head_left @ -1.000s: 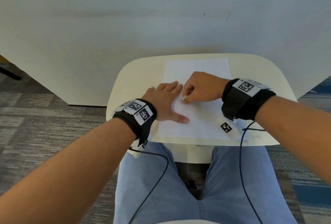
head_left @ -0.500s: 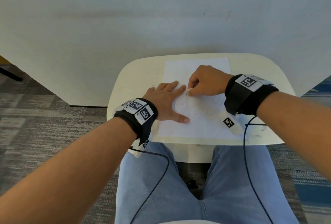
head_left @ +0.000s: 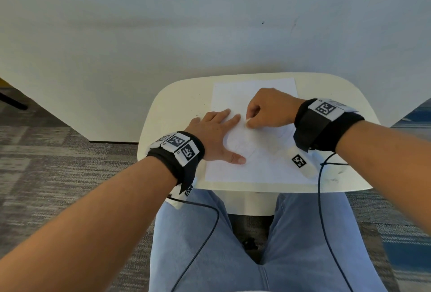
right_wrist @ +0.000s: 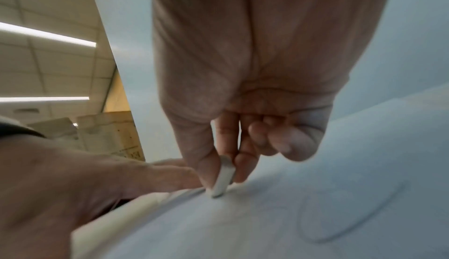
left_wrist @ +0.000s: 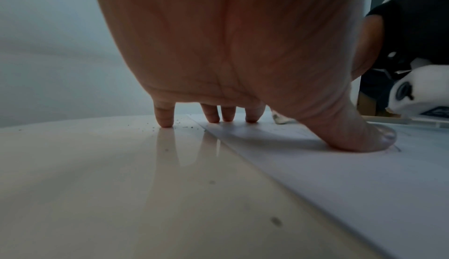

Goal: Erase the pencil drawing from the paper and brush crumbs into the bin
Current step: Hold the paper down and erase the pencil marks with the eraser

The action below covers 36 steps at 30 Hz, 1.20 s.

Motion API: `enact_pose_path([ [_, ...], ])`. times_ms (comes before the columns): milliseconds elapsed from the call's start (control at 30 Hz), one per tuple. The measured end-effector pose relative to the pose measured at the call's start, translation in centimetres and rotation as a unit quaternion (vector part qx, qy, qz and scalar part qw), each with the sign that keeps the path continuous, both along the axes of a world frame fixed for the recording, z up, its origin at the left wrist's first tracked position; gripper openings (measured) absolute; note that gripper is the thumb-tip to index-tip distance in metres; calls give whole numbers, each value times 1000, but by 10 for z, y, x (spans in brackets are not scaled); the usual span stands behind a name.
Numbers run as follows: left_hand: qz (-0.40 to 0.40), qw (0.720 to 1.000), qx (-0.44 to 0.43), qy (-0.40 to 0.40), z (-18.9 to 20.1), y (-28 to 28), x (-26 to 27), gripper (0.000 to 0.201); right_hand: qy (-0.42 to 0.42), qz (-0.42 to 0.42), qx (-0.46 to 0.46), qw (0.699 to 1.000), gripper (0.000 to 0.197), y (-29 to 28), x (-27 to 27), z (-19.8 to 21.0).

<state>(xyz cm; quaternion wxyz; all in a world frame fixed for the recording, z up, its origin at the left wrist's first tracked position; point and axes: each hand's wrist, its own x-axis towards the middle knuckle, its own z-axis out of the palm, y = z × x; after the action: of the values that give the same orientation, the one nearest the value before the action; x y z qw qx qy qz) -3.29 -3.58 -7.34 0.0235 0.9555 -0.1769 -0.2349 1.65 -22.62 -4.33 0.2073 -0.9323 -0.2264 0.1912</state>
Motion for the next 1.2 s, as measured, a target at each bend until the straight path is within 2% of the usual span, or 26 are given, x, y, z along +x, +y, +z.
enact_pose_path([
  [67, 0, 1000, 1, 2, 0, 0, 0, 119, -12, -8, 9, 1000, 9, -1, 0, -1],
  [200, -2, 1000, 4, 3, 1, 0, -1, 118, 59, 38, 4, 998, 13, 2, -11, 0],
  [300, -1, 1000, 6, 3, 1, 0, -1, 117, -7, -19, 21, 1000, 14, -4, -1, -1],
  [367, -1, 1000, 7, 3, 1, 0, -1, 117, -19, -6, 22, 1000, 13, -1, -4, -3],
  [433, -1, 1000, 6, 4, 1, 0, -2, 117, 25, 40, 13, 999, 12, 3, -12, -3],
  [500, -1, 1000, 8, 5, 2, -1, -2, 117, 55, 45, 8, 997, 13, 1, -12, 0],
  [633, -4, 1000, 16, 1, 3, -1, -2, 117, -12, -5, 14, 1000, 14, -7, -1, -1],
  [767, -5, 1000, 19, 9, 3, -1, -1, 115, 72, 45, -5, 996, 14, -5, -10, 3],
  [933, -9, 1000, 26, 8, 5, -4, 0, 114, -8, -16, 20, 1000, 14, -16, -2, -1],
  [1067, -11, 999, 38, -14, 6, -7, 1, 109, 34, 32, 13, 999, 15, -16, -12, -3],
  [1200, -20, 998, 34, -44, 11, -12, 2, 100, -29, -39, 41, 998, 17, -26, -1, -8],
])
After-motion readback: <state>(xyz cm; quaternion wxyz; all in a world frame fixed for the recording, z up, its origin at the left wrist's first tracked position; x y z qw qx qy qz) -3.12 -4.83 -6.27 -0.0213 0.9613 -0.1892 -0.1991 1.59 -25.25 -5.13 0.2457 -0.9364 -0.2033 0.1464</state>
